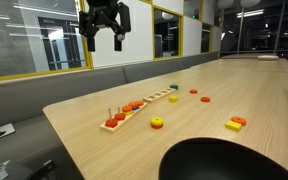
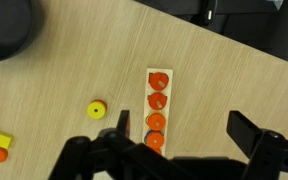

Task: Remove the stacked orange and yellow rings from the wooden board and place them on the table

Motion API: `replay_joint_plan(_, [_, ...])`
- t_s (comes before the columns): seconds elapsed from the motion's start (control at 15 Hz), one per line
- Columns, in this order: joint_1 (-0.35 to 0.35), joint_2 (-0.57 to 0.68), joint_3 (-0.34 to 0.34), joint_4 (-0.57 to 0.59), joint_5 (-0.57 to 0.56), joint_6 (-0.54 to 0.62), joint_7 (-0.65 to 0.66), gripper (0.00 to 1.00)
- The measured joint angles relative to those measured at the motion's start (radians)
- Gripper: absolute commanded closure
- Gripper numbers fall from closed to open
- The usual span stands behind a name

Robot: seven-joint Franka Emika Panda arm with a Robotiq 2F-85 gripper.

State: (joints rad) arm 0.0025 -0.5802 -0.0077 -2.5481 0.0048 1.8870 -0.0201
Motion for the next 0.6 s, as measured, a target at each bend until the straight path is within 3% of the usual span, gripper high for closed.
replay_joint_plan(0.6, [0.017, 0.178, -0.04, -0.084, 0.005, 0.277, -0.191, 0.0])
